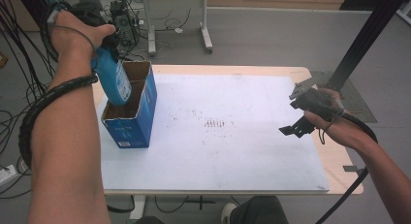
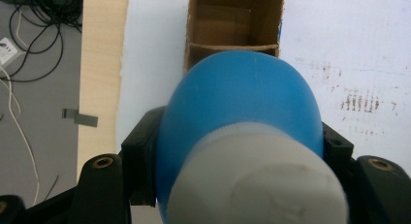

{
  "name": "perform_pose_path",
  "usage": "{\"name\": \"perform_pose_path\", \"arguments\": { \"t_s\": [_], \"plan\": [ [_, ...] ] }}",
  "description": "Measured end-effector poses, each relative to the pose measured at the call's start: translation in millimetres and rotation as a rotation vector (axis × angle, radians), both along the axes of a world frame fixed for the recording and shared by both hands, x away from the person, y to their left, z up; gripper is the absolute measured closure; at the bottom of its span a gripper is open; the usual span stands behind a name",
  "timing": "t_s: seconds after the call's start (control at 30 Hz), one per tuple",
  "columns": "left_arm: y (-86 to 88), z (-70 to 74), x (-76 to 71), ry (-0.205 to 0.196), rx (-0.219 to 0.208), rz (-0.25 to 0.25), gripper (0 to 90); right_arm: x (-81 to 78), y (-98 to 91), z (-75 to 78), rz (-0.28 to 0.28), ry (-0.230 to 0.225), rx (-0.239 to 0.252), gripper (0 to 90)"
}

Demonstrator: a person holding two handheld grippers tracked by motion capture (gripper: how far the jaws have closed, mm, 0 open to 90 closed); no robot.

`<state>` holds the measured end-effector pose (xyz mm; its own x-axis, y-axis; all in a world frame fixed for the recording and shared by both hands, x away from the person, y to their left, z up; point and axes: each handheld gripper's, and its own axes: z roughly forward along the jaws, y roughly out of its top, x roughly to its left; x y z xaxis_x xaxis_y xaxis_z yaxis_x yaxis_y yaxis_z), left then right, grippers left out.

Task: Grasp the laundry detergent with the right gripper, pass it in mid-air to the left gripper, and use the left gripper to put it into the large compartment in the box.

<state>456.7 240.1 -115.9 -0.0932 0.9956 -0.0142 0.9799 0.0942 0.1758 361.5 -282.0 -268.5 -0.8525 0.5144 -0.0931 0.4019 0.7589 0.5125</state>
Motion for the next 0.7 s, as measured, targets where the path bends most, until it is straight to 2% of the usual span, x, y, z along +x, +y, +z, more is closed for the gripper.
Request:
{"name": "perform_pose_path", "arguments": {
  "t_s": [0.3,0.7],
  "plan": [
    [-0.4,-25.4,3.3,0.028,-0.004,-0.012,36.6,0.7,3.8,-2.9,0.008,0.01,-0.005,0.4],
    [-0.7,-60.6,6.4,0.038,-0.014,-0.021,36.6,0.6,4.7,-6.3,0.007,0.013,-0.019,0.4]
  ]
}}
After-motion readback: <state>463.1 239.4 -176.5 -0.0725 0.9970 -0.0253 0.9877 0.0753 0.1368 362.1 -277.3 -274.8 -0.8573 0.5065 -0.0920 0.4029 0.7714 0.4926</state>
